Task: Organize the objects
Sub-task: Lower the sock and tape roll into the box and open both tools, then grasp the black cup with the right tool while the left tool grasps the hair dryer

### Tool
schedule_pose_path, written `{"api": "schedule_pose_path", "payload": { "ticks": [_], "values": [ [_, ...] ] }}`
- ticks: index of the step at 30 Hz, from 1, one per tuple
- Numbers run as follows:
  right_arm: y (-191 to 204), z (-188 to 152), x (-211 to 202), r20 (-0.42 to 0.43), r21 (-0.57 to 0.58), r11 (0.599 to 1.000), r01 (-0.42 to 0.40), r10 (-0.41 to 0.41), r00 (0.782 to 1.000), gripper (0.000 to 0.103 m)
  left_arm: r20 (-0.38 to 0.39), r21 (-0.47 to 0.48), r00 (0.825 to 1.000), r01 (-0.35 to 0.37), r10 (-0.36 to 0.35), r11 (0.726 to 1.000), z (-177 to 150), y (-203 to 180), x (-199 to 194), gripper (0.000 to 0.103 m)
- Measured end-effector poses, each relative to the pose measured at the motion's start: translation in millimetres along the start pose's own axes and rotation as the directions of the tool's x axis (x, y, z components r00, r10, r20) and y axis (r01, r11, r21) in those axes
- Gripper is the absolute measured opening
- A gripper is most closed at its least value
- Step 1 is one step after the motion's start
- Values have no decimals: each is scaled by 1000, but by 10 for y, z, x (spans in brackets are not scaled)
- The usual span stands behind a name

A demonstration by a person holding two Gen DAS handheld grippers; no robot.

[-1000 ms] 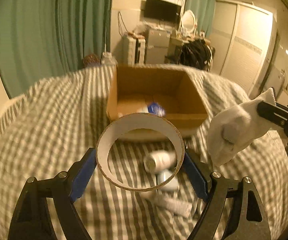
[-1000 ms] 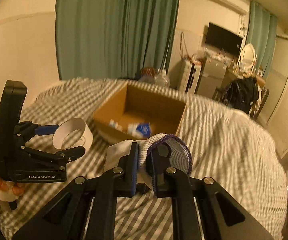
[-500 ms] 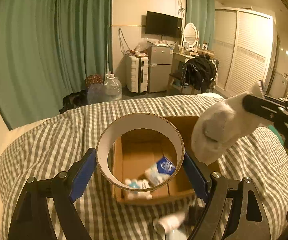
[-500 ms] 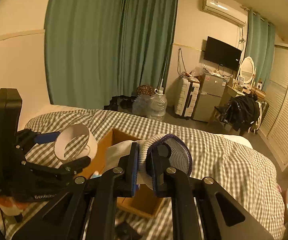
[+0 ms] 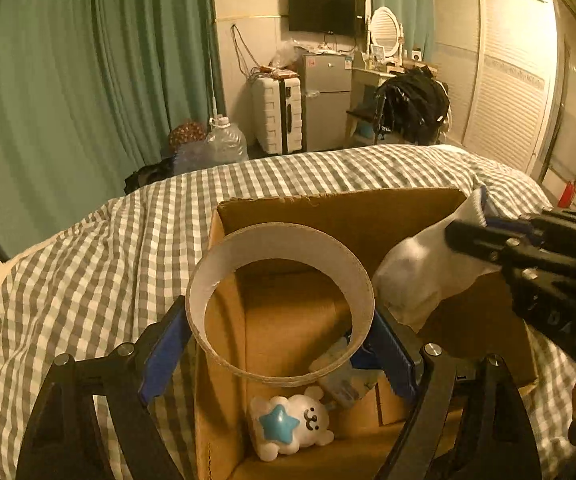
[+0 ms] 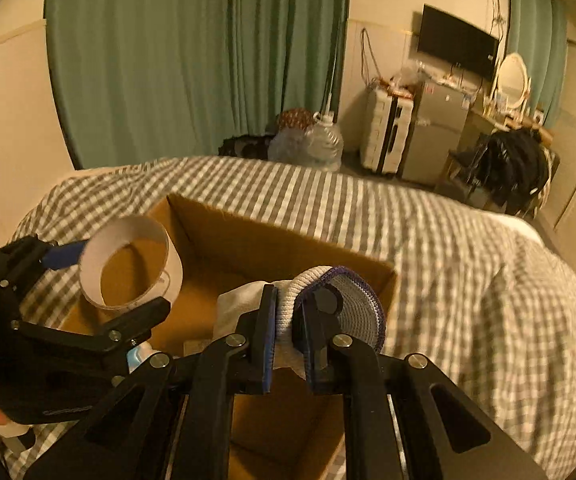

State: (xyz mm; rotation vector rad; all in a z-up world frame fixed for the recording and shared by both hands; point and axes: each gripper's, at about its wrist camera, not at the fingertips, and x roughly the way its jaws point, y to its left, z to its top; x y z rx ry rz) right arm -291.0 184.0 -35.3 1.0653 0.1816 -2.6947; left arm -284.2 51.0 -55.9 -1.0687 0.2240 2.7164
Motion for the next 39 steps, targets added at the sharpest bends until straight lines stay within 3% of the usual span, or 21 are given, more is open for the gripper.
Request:
{"api": "schedule_pose_path", "payload": {
  "ticks": [5, 10, 16, 23, 28, 34, 39],
  "values": [
    [-59, -24, -48, 15, 39, 999, -36, 35, 999, 18, 13, -12, 998, 57, -57, 998, -7, 0, -54, 88],
    [-63, 80, -360, 83, 80, 995, -60, 54, 995, 58, 54, -44, 997, 54, -51, 998, 20, 12, -360, 98],
    [-12, 173, -1010, 206, 70, 994, -81, 65, 976, 80, 110, -59, 994, 17, -11, 998, 87, -13, -944, 100],
    [84, 155, -1795, 299, -25, 999, -37, 43, 953, 88, 198, -80, 977, -65, 80, 995, 14, -93, -1639, 102],
    [120, -26, -2168, 321, -70, 998, -8, 30, 947, 89, 198, -126, 974, -88, 112, 988, -153, -26, -1907, 102],
    [120, -369, -2274, 268, -70, 997, -25, 43, 962, 89, 191, -145, 971, -115, 142, 983, -469, -6, -2033, 102],
    [164, -720, -2088, 202, -46, 998, -42, 50, 978, 89, 128, -178, 988, -58, 82, 982, -723, 23, -1861, 102]
  ]
}}
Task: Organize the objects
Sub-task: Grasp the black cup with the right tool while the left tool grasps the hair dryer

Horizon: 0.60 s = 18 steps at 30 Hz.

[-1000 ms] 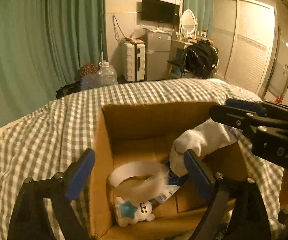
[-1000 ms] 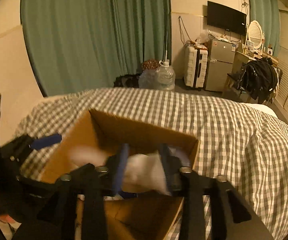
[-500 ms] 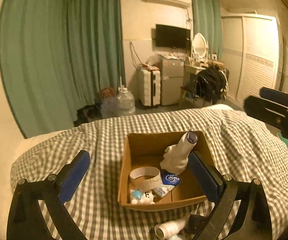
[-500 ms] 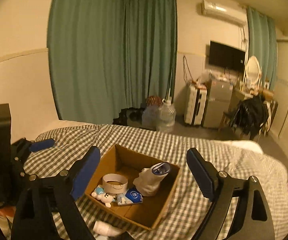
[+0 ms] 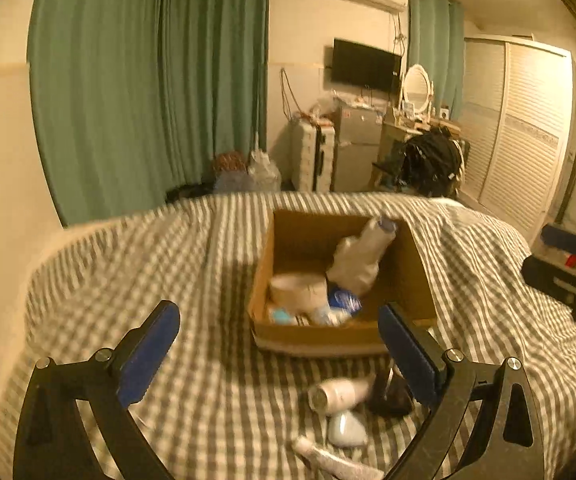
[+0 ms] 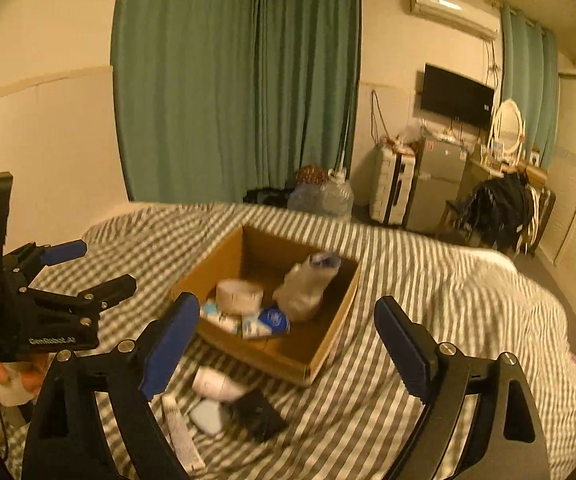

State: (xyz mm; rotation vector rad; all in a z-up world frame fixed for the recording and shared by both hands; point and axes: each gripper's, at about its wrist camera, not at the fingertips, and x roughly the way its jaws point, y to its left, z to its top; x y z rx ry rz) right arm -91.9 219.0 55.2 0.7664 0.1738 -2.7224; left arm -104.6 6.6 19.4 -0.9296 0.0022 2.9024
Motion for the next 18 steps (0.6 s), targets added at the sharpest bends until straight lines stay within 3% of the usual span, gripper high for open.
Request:
{"api": "schedule_pose_path", "payload": {
  "ticks": [8, 13, 18],
  "values": [
    [88, -561, 541, -134, 17, 1000, -1, 3, 991, 89, -79, 62, 996, -25, 30, 998, -356, -66, 446, 102],
    [54, -841, 943, -251, 60, 998, 7, 9, 968, 89, -120, 62, 992, -21, 28, 998, -533, 11, 722, 102],
    [151, -969, 1182, -332, 26, 1000, 9, 0, 943, 89, -169, 83, 986, 0, 14, 997, -661, 36, 921, 102]
  ]
}}
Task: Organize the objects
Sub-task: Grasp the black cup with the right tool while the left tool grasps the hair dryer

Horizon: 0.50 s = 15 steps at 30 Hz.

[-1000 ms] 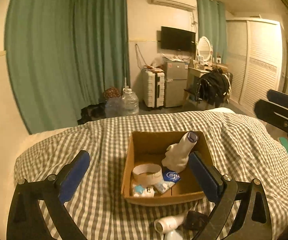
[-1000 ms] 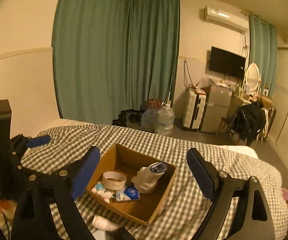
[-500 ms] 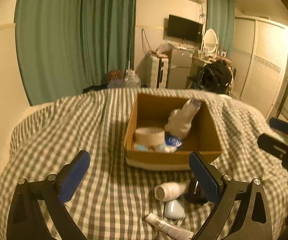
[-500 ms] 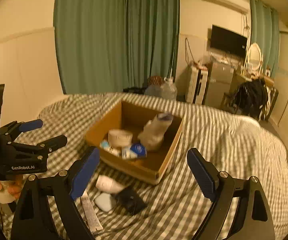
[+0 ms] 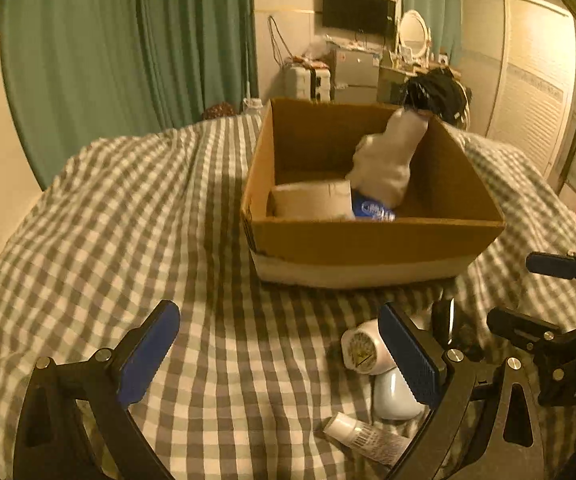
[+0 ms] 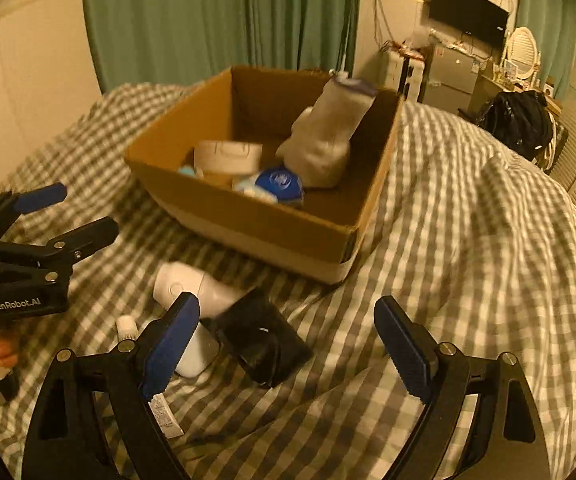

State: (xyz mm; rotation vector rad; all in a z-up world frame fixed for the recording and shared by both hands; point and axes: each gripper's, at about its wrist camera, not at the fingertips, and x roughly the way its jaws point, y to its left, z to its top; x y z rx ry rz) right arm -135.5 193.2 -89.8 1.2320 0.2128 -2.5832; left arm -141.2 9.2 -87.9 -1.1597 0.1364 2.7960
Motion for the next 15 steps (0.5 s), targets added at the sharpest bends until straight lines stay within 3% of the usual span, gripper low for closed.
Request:
{"api": "schedule_pose_path", "payload": {
  "ticks": [9, 12, 13, 15],
  "values": [
    [198, -115, 537, -182, -49, 999, 9, -18, 983, 89, -57, 88, 998, -5, 10, 996, -122, -26, 200, 102],
    [168, -146, 675, -231, -24, 1000, -7, 1, 973, 83, -84, 96, 996, 12, -4, 995, -159, -30, 256, 102],
    [150, -160, 718, -251, -11, 1000, -19, 16, 968, 74, -92, 102, 996, 22, -13, 995, -172, -44, 270, 102],
    [118, -189, 773, -275, 9, 1000, -24, 26, 961, 73, -104, 106, 994, 46, -35, 993, -197, -60, 287, 102]
  ]
}}
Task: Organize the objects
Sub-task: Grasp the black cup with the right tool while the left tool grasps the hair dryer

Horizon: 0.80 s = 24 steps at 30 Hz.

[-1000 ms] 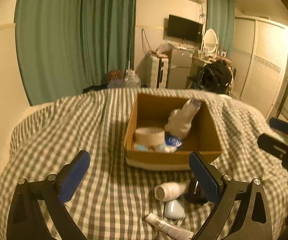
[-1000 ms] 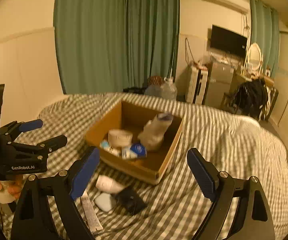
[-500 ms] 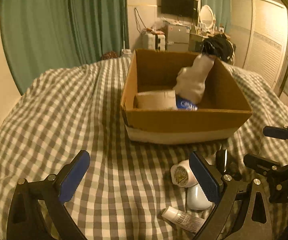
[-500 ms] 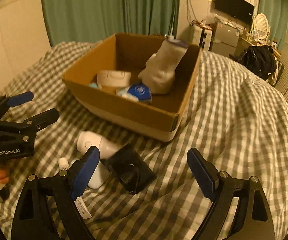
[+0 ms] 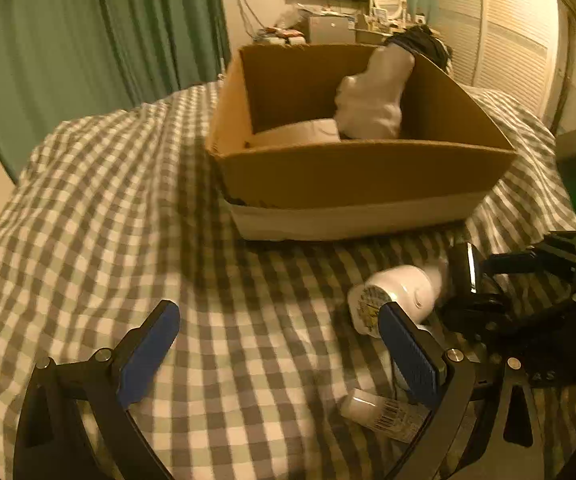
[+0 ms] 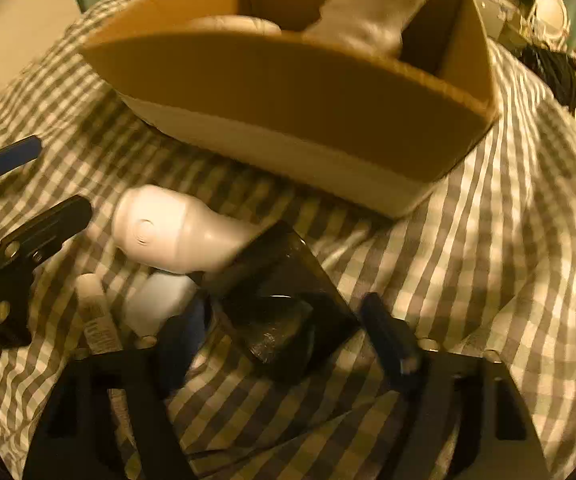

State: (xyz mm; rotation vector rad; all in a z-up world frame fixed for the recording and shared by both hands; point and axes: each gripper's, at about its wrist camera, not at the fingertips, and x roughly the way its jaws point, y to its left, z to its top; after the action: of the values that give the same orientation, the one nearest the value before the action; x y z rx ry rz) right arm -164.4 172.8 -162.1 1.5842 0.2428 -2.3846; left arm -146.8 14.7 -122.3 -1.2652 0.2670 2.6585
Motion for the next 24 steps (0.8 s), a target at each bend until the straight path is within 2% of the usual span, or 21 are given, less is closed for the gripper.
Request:
{"api": "schedule_pose_path", "payload": {
  "ticks": [4, 8, 12, 16, 24],
  "values": [
    [-9, -45, -89, 34, 1, 1000, 9, -9, 999, 66, -16, 12, 999, 31, -31, 999, -38, -55, 9, 102],
    [-99, -138, -358, 125, 42, 998, 46, -51, 991, 64, -18, 31, 997, 72, -71, 997, -59, -125, 2, 102],
    [-216, -212, -551, 185, 87, 996, 29, -44, 982, 60, -35, 70, 992, 124, -122, 990, -22, -274, 68, 102],
    [-248, -168, -629, 203, 115, 993, 10, -33, 979, 58, -42, 110, 990, 135, -131, 985, 22, -461, 184, 102],
    [-273, -155, -639, 213, 142, 990, -1, -29, 977, 56, -35, 213, 975, 222, -220, 951, 91, -747, 453, 102]
  ]
}}
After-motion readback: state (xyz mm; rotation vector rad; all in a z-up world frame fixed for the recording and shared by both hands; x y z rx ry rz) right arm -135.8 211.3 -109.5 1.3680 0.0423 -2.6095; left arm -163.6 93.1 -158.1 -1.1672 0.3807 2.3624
